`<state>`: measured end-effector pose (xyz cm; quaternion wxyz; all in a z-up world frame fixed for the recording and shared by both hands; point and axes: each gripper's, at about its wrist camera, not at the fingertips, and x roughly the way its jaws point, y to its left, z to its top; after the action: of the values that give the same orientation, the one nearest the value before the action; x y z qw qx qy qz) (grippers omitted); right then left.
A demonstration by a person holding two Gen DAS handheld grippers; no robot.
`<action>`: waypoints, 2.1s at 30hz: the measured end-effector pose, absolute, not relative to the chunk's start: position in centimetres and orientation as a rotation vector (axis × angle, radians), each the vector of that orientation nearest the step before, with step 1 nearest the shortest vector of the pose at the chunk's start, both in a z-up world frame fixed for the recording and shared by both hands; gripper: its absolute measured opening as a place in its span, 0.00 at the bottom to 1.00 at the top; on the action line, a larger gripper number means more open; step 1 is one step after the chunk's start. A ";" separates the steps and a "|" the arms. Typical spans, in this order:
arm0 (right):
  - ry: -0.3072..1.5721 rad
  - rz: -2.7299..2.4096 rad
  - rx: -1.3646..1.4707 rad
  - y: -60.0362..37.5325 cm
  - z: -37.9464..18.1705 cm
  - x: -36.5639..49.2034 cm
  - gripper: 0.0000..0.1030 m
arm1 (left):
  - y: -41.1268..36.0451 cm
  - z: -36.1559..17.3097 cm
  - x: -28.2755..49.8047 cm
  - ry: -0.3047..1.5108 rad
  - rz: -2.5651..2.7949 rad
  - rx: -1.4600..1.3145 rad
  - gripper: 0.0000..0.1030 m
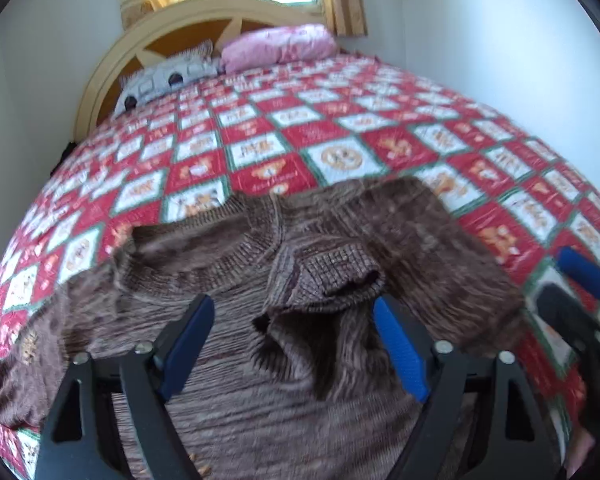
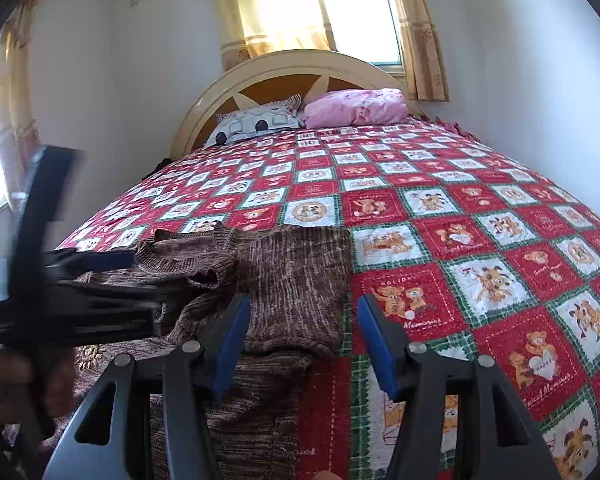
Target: Fold small clothes
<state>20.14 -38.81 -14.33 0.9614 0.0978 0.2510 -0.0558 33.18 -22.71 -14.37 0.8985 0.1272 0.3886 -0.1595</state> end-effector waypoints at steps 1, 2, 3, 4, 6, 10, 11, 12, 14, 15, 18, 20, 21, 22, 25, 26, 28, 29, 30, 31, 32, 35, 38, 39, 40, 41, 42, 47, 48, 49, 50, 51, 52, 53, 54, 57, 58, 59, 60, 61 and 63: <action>0.504 -0.117 0.192 -38.7 -14.3 19.9 0.55 | -22.9 -15.2 33.9 0.845 -0.334 0.264 0.60; 0.502 -0.118 0.182 -38.6 -14.3 19.9 0.55 | -23.0 -15.7 34.2 0.871 -0.333 0.270 0.48; 0.499 -0.116 0.174 -38.4 -14.3 19.8 0.55 | -22.8 -16.3 34.6 0.900 -0.336 0.264 0.17; 0.496 -0.115 0.168 -38.3 -14.3 19.8 0.55 | -22.4 -16.5 34.7 0.912 -0.349 0.236 0.10; 0.491 -0.110 0.167 -38.3 -14.3 19.7 0.55 | -20.9 -15.8 34.6 0.890 -0.361 0.163 0.09; 0.491 -0.124 0.212 -39.2 -14.5 19.7 0.55 | -17.6 -13.7 34.4 0.843 -0.337 0.085 0.08; 0.492 -0.129 0.219 -39.4 -14.6 19.6 0.55 | -17.1 -13.3 34.4 0.836 -0.334 0.079 0.08; 0.492 -0.131 0.225 -39.5 -14.6 19.6 0.55 | -16.5 -12.9 34.2 0.825 -0.330 0.077 0.08; 0.492 -0.135 0.228 -39.6 -14.7 19.6 0.55 | -15.4 -12.5 34.1 0.810 -0.319 0.077 0.08; 0.490 -0.137 0.229 -39.6 -14.7 19.6 0.55 | -14.7 -12.2 34.0 0.802 -0.319 0.068 0.08; 0.497 -0.135 0.231 -39.8 -14.8 19.8 0.55 | -13.4 -11.8 33.9 0.772 -0.312 0.060 0.08; 0.508 -0.130 0.233 -39.8 -15.0 19.9 0.55 | -13.0 -12.0 34.1 0.758 -0.297 0.072 0.08; 0.513 -0.129 0.235 -39.9 -15.1 20.0 0.55 | -12.7 -12.2 34.1 0.760 -0.296 0.074 0.08; 0.524 -0.128 0.238 -39.9 -15.2 20.1 0.55 | -12.6 -12.6 34.2 0.767 -0.293 0.079 0.08; 0.566 -0.127 0.238 -39.9 -15.7 20.7 0.55 | -12.0 -14.0 34.4 0.785 -0.272 0.088 0.09; 0.575 -0.129 0.240 -40.0 -15.9 20.8 0.55 | -11.7 -14.5 34.5 0.790 -0.265 0.090 0.11; 0.589 -0.130 0.245 -40.2 -16.1 21.0 0.55 | -11.3 -15.6 34.5 0.814 -0.218 0.117 0.16; 0.592 -0.130 0.248 -40.2 -16.2 21.0 0.55 | -10.9 -16.0 34.6 0.830 -0.203 0.123 0.16; 0.593 -0.132 0.251 -40.3 -16.3 21.0 0.55 | -10.2 -16.3 34.6 0.846 -0.189 0.118 0.16; 0.594 -0.133 0.253 -40.4 -16.3 21.0 0.55 | -9.4 -16.5 34.6 0.862 -0.171 0.104 0.23; 0.596 -0.132 0.253 -40.4 -16.3 21.0 0.55 | -8.7 -16.5 34.5 0.864 -0.156 0.093 0.27; 0.603 -0.134 0.244 -40.2 -16.4 21.2 0.55 | -7.2 -15.9 33.9 0.834 -0.135 0.079 0.36; 0.616 -0.138 0.222 -39.8 -16.6 21.4 0.56 | -7.2 -15.7 34.0 0.837 -0.166 0.055 0.36; 0.620 -0.139 0.214 -39.6 -16.7 21.4 0.56 | -7.4 -15.7 34.0 0.843 -0.183 0.043 0.36; 0.623 -0.140 0.206 -39.5 -16.7 21.5 0.56 | -7.8 -15.7 33.9 0.846 -0.201 0.032 0.36; 0.624 -0.139 0.200 -39.4 -16.7 21.5 0.56 | -8.2 -15.8 33.9 0.848 -0.218 0.022 0.36; 0.623 -0.140 0.197 -39.4 -16.7 21.5 0.56 | -8.8 -16.0 34.1 0.858 -0.230 0.020 0.36; 0.624 -0.141 0.192 -39.2 -16.6 21.4 0.56 | -10.7 -17.2 34.0 0.913 -0.198 0.097 0.36; 0.624 -0.140 0.192 -39.3 -16.6 21.4 0.56 | -10.7 -17.4 33.7 0.936 -0.191 0.110 0.36; 0.624 -0.140 0.192 -39.2 -16.6 21.4 0.56 | -10.5 -17.3 33.1 0.936 -0.197 0.109 0.36; 0.626 -0.140 0.192 -39.2 -16.6 21.5 0.56 | -10.3 -17.2 32.3 0.939 -0.208 0.110 0.36; 0.628 -0.140 0.191 -39.2 -16.7 21.5 0.56 | -10.3 -17.2 31.6 0.951 -0.220 0.124 0.36; 0.631 -0.140 0.189 -39.2 -16.7 21.6 0.56 | -10.4 -17.2 31.0 0.966 -0.240 0.138 0.36; 0.635 -0.141 0.185 -39.1 -16.7 21.7 0.56 | -10.6 -17.3 30.7 0.981 -0.256 0.143 0.37; 0.639 -0.140 0.182 -39.0 -16.7 21.8 0.56 | -10.7 -17.4 30.3 1.004 -0.274 0.144 0.37; 0.638 -0.142 0.172 -38.9 -16.7 21.8 0.56 | -10.7 -16.7 30.2 0.966 -0.253 0.157 0.37; 0.635 -0.143 0.172 -38.8 -16.7 21.7 0.56 | -10.7 -16.2 30.4 0.944 -0.240 0.150 0.37; 0.632 -0.144 0.174 -38.9 -16.6 21.7 0.56 | -10.4 -15.6 30.6 0.926 -0.232 0.131 0.37; 0.631 -0.143 0.176 -39.0 -16.6 21.6 0.56 | -10.2 -15.0 30.8 0.911 -0.229 0.105 0.41; 0.631 -0.141 0.179 -39.0 -16.6 21.6 0.56 | -10.1 -14.5 31.1 0.898 -0.217 0.092 0.46; 0.633 -0.128 0.185 -39.1 -16.6 21.6 0.56 | -10.2 -14.1 31.5 0.869 -0.194 0.100 0.52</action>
<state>21.64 -39.10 -16.60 0.9441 0.0906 0.3106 -0.0626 31.48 -10.21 -14.11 0.9014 0.0485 0.4200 -0.0937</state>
